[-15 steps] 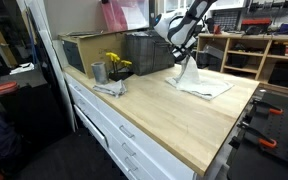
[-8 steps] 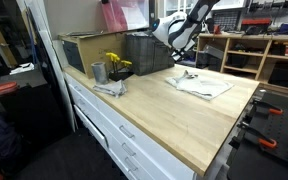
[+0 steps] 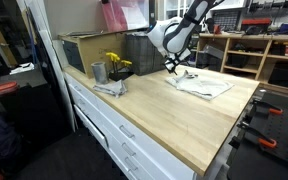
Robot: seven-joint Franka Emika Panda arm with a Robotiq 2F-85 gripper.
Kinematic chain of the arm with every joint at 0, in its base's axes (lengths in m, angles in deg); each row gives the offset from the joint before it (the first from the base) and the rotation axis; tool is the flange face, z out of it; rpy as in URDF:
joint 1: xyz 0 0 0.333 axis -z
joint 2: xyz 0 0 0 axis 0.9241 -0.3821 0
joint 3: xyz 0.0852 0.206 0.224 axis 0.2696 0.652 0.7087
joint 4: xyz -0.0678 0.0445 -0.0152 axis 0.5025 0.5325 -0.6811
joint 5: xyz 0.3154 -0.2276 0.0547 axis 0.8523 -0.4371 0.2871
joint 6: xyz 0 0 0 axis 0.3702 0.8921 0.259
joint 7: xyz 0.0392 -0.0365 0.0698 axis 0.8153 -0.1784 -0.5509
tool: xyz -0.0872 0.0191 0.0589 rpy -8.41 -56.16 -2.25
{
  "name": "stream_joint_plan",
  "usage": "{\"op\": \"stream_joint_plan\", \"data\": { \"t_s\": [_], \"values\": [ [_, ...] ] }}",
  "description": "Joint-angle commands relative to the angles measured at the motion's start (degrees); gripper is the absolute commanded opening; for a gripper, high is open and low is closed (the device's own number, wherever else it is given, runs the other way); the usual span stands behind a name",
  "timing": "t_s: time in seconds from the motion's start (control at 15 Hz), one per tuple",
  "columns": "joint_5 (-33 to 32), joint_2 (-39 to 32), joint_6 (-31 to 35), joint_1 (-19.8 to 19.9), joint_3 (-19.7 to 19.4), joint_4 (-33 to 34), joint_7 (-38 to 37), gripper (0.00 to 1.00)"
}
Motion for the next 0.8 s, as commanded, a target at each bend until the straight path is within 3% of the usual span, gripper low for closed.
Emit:
{"op": "stream_joint_plan", "data": {
  "t_s": [0.0,0.33,0.73],
  "values": [
    [8.92,5.09,6.05,2.34,2.7,-6.91,3.32,1.0],
    [19.13,4.53,14.39,2.08,1.57,-10.62,5.82,1.0],
    [20.97,2.68,19.75,0.52,-1.96,-12.05,4.06,1.0]
  ]
}}
